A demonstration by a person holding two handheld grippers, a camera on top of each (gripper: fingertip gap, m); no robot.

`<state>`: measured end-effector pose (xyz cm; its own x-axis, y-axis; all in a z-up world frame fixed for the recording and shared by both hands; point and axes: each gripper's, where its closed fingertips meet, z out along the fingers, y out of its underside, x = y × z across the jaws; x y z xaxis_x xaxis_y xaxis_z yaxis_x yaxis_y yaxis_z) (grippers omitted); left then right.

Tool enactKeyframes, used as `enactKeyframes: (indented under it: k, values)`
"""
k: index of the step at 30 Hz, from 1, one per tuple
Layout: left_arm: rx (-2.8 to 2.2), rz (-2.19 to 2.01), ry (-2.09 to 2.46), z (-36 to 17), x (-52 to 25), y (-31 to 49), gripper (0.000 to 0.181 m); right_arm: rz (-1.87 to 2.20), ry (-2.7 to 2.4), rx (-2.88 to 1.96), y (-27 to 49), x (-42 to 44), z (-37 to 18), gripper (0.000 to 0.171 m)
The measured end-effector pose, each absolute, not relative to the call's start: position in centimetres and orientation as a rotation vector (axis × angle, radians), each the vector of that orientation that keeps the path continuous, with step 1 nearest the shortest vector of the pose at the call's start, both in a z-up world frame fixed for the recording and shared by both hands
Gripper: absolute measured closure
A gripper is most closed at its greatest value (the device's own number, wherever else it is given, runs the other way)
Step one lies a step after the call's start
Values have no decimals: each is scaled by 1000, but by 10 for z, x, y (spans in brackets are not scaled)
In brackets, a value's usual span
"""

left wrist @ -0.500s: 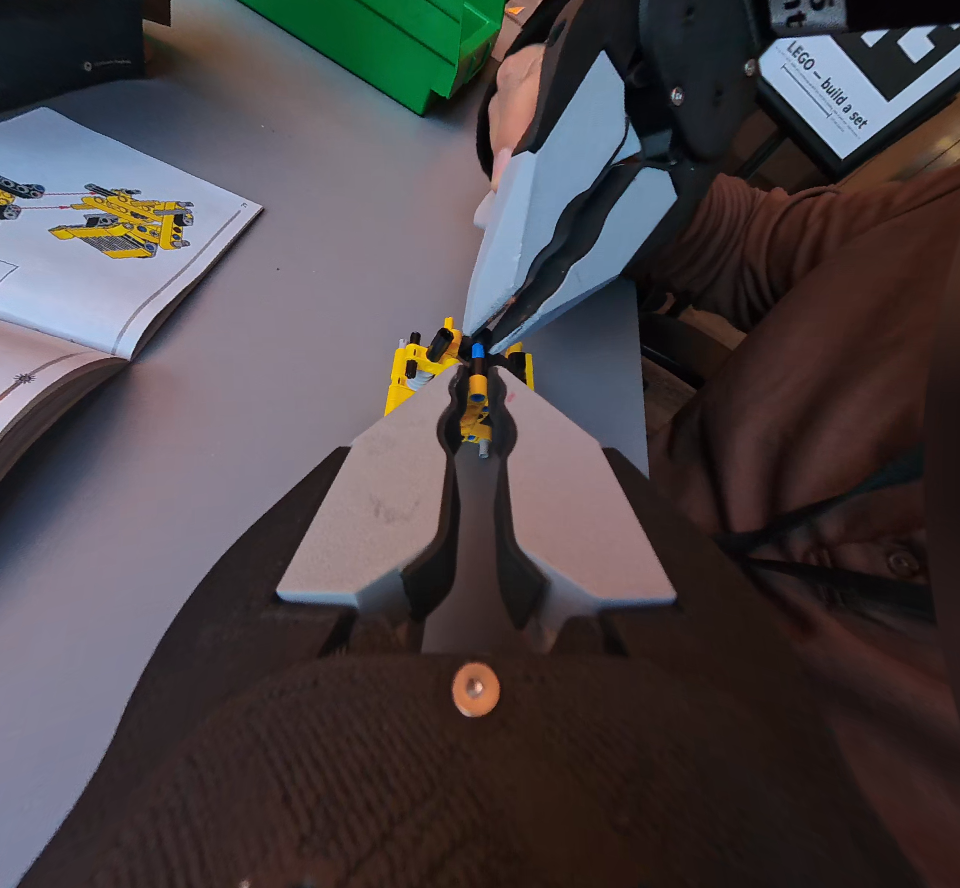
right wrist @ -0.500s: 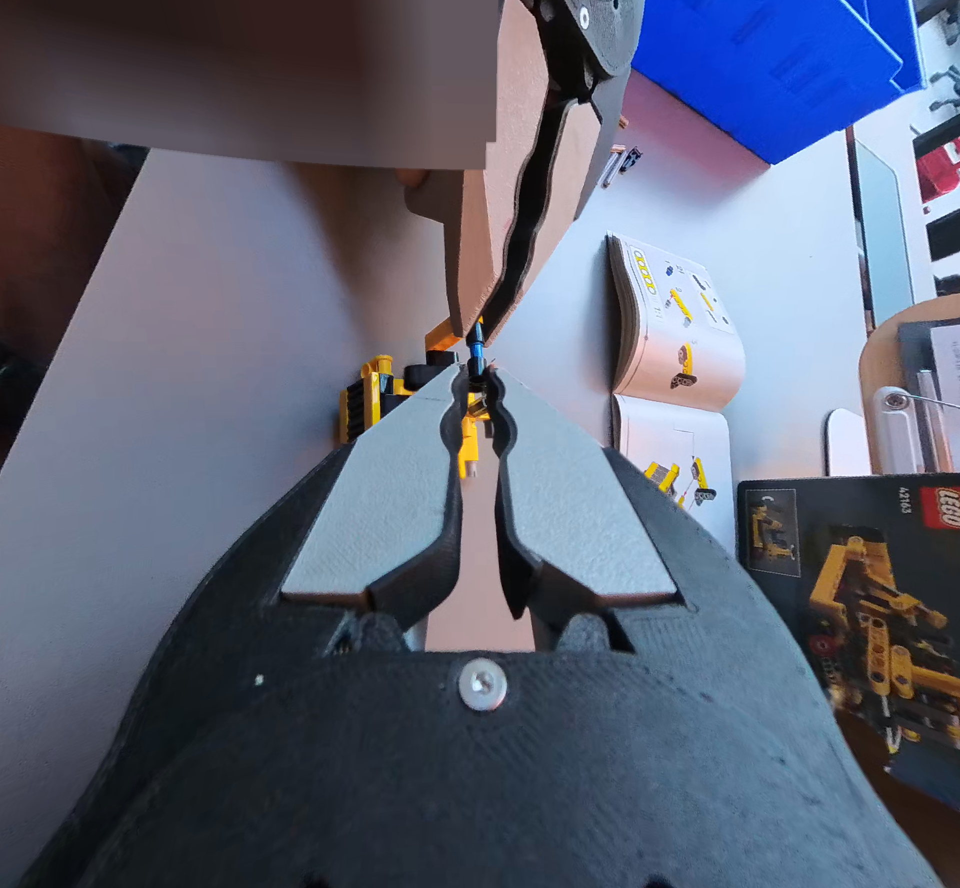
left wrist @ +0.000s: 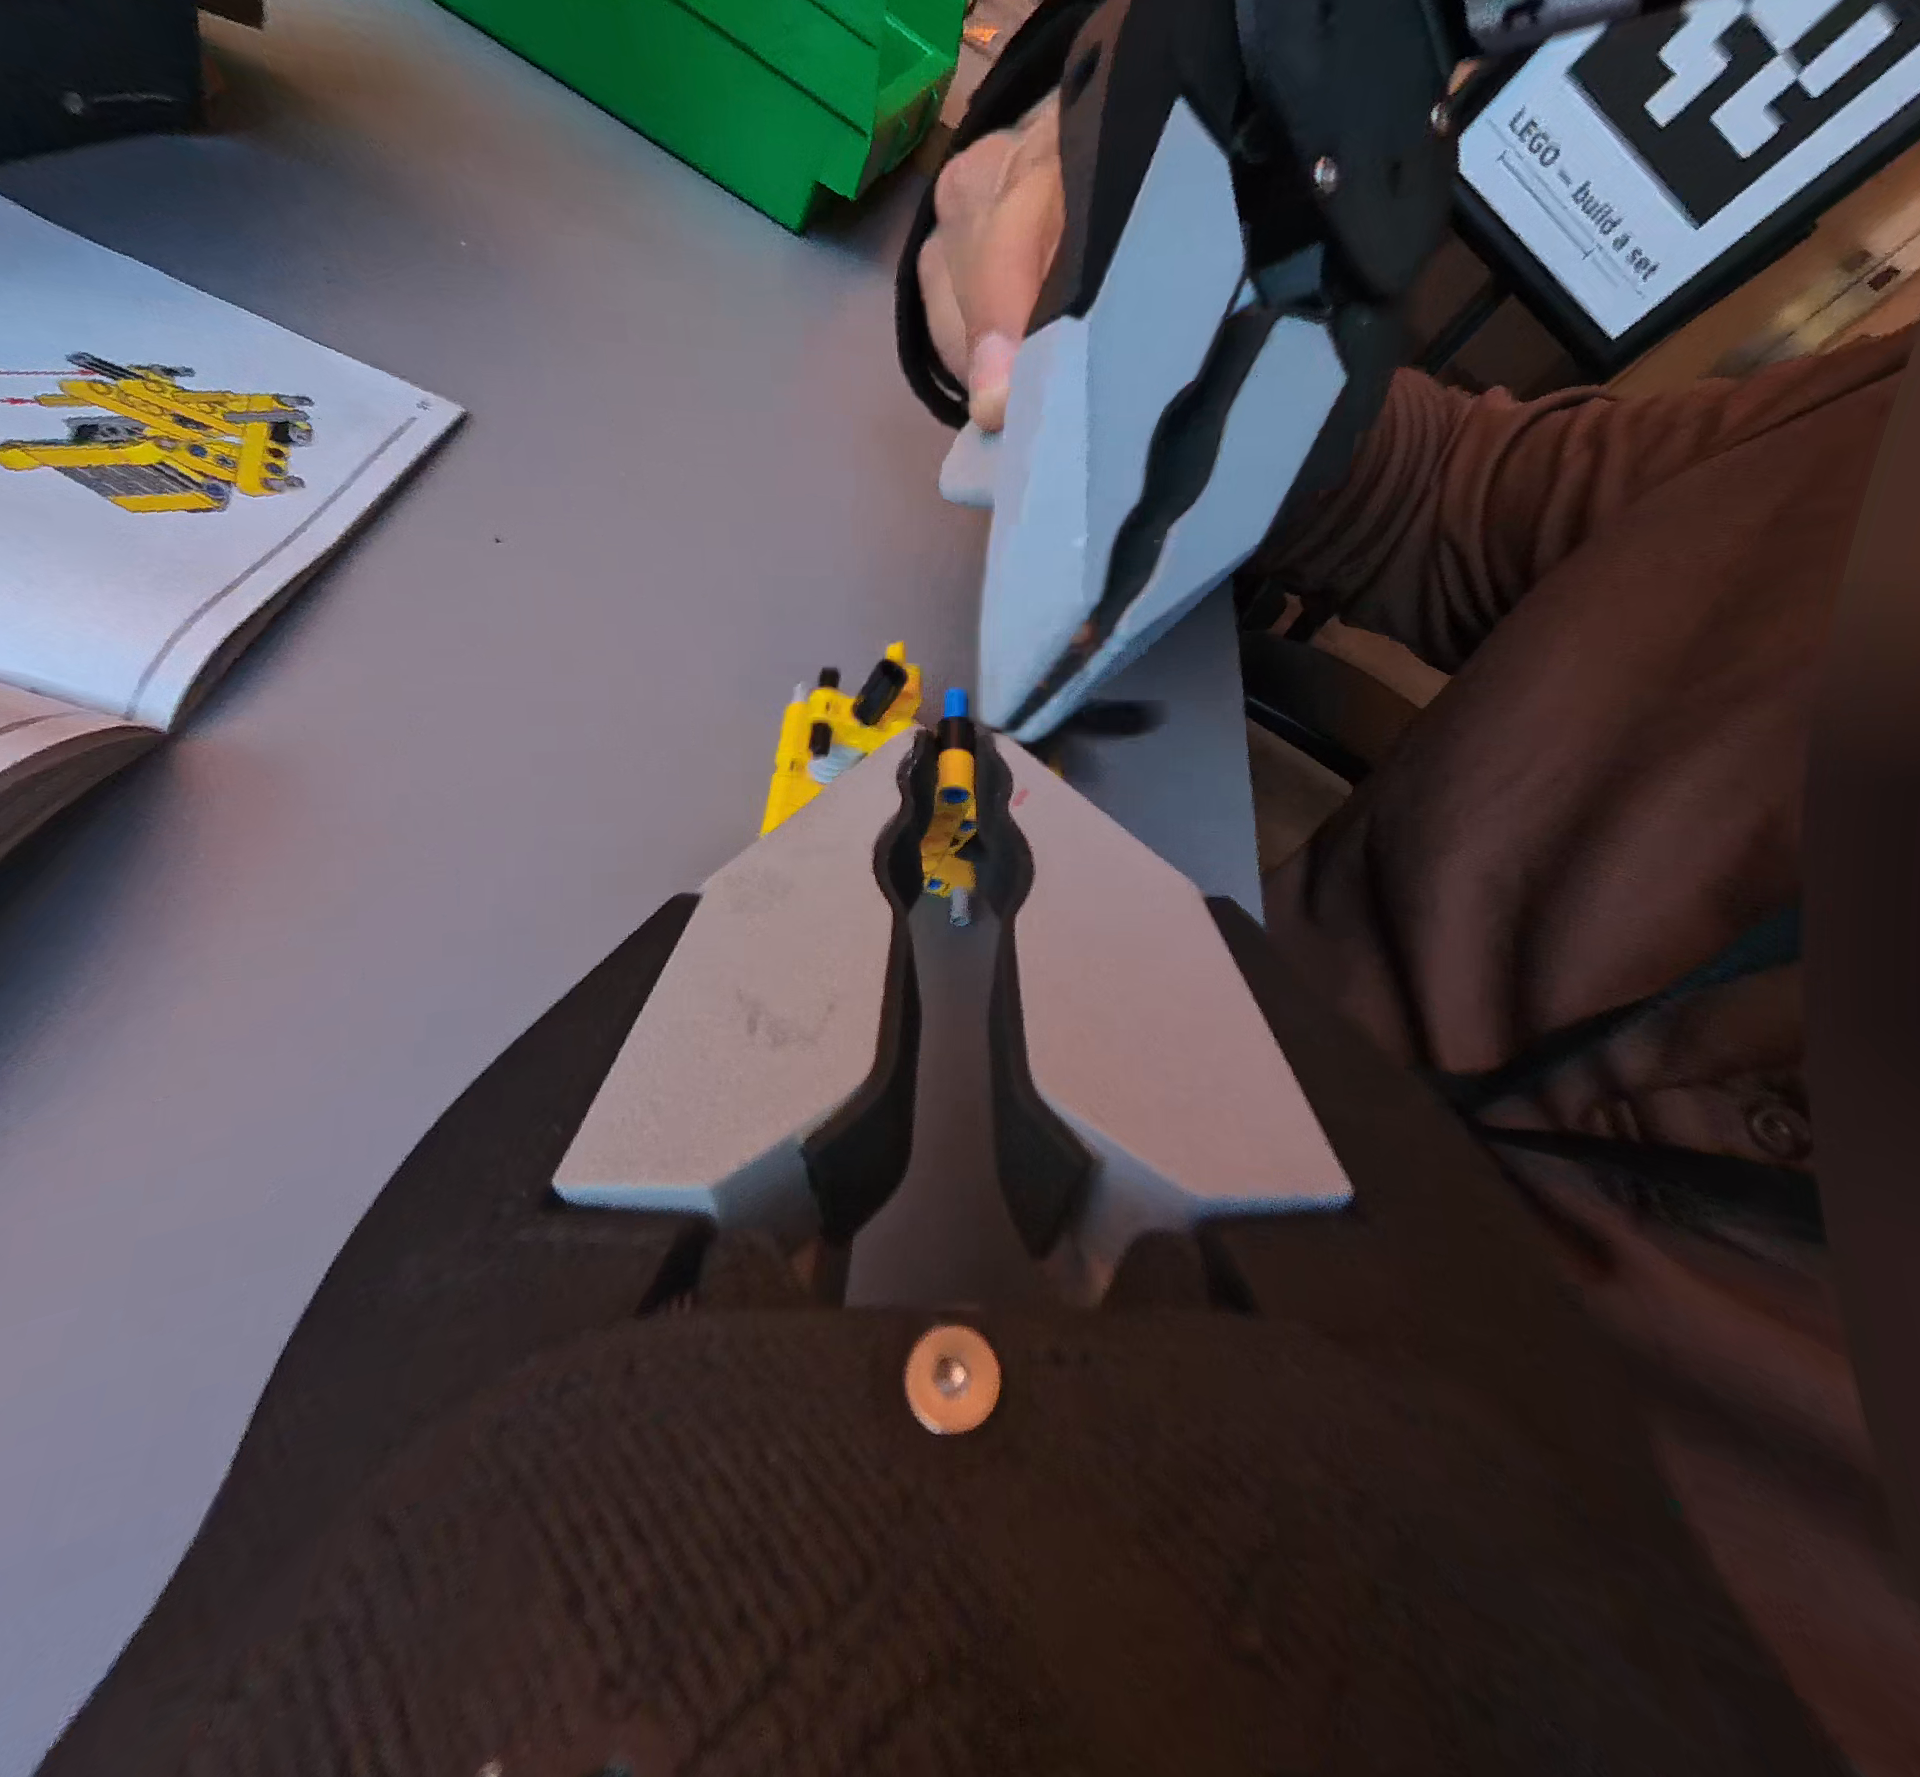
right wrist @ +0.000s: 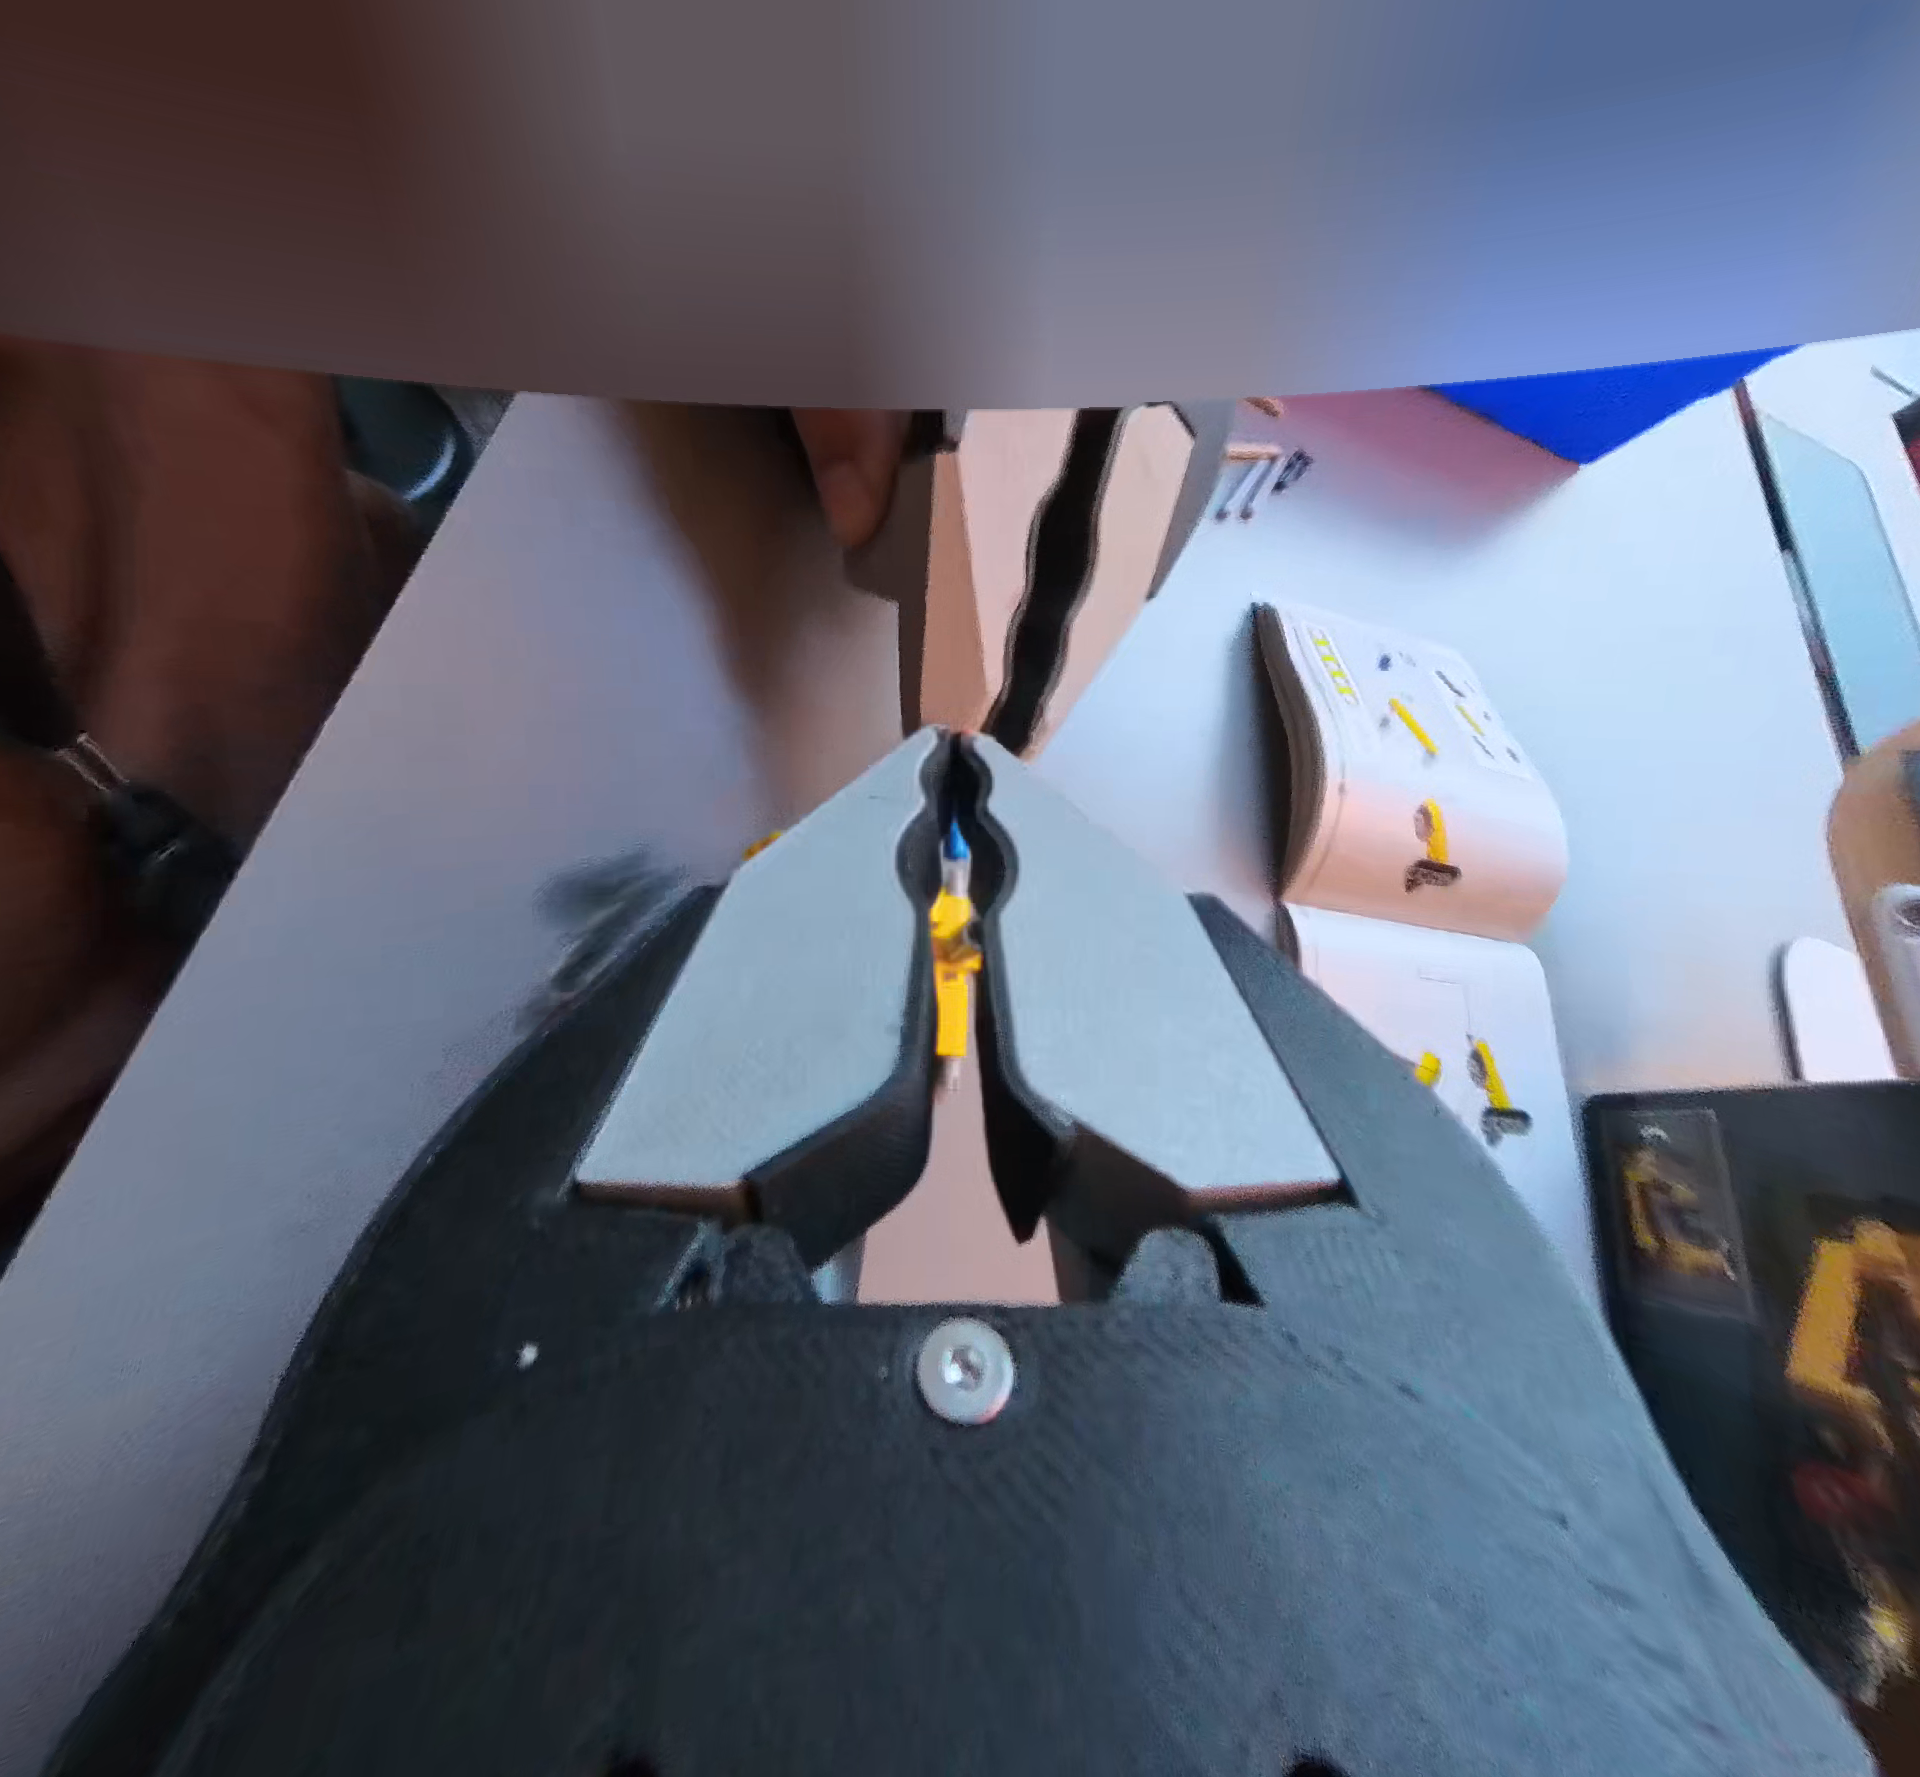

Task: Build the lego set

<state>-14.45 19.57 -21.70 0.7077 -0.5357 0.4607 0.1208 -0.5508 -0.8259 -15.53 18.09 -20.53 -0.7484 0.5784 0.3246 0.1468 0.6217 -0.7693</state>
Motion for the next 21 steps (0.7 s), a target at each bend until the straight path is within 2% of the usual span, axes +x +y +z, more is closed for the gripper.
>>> enactKeyframes:
  k: [8,15,21]
  values:
    - [-1973,-852,294,-217,-152,197,175,932,-2157,-880,237,-161,-219,171]
    - [-1970,-837,304,-216,-149,197,176,977,-1913,-997,286,-143,-180,171]
    - [-1967,-858,284,-216,-150,197,176,990,-1851,-1021,299,-136,-171,171]
